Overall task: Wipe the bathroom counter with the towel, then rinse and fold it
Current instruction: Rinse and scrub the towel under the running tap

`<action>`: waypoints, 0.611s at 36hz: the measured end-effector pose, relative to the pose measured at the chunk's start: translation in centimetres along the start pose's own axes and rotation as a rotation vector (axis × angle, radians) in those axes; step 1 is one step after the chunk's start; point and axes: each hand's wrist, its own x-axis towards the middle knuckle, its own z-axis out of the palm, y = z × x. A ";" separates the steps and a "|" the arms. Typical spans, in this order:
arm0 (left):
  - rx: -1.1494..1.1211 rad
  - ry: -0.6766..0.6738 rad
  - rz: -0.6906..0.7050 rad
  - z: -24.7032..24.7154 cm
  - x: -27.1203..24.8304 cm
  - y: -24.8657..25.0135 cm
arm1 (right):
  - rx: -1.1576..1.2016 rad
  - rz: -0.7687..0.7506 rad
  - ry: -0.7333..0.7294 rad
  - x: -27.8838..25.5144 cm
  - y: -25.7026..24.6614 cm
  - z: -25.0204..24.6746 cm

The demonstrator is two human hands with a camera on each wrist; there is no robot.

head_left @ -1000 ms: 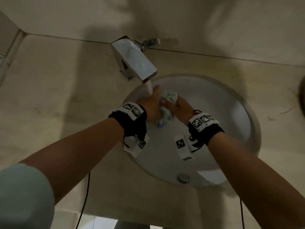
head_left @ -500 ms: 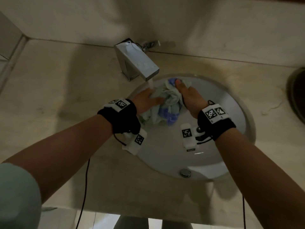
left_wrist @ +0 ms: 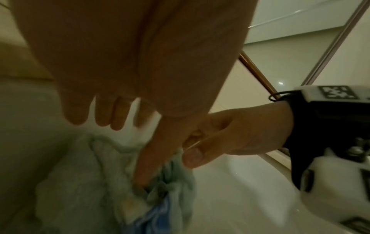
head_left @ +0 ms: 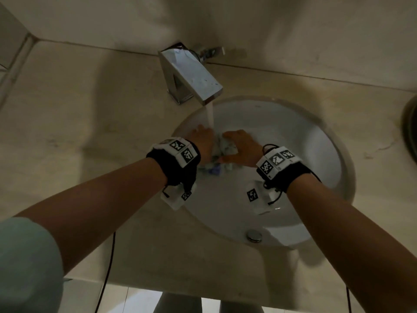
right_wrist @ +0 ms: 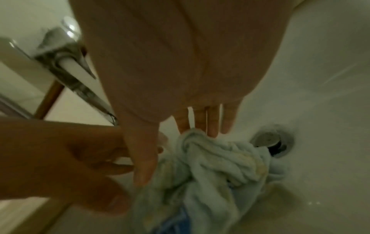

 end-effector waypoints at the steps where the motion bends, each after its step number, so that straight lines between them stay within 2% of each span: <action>1: 0.029 -0.028 -0.002 0.5 0.2 0.2 | -0.048 0.006 0.012 0.4 0.0 0.3; 4: 0.143 -0.186 -0.007 2.3 1.3 -0.1 | -0.126 0.009 0.011 1.1 0.1 1.3; 5: 0.171 -0.194 -0.018 2.8 1.8 -0.3 | -0.164 -0.004 -0.003 1.3 0.1 1.7; 7: 0.192 -0.171 -0.044 3.6 2.6 -0.5 | -0.228 0.009 -0.047 1.8 -0.2 2.3; 13: 0.272 -0.139 -0.004 4.0 2.2 0.2 | -0.365 0.119 -0.170 4.2 -1.2 3.7; 17: 0.233 -0.155 -0.015 4.0 3.7 1.2 | -0.385 0.182 -0.182 5.6 -1.3 4.4; 20: 0.257 -0.150 0.026 3.9 4.3 2.1 | -0.335 0.161 -0.127 6.1 -0.7 4.4; 22: 0.191 -0.157 0.021 4.7 5.1 2.2 | -0.328 0.147 -0.104 6.4 -0.1 4.4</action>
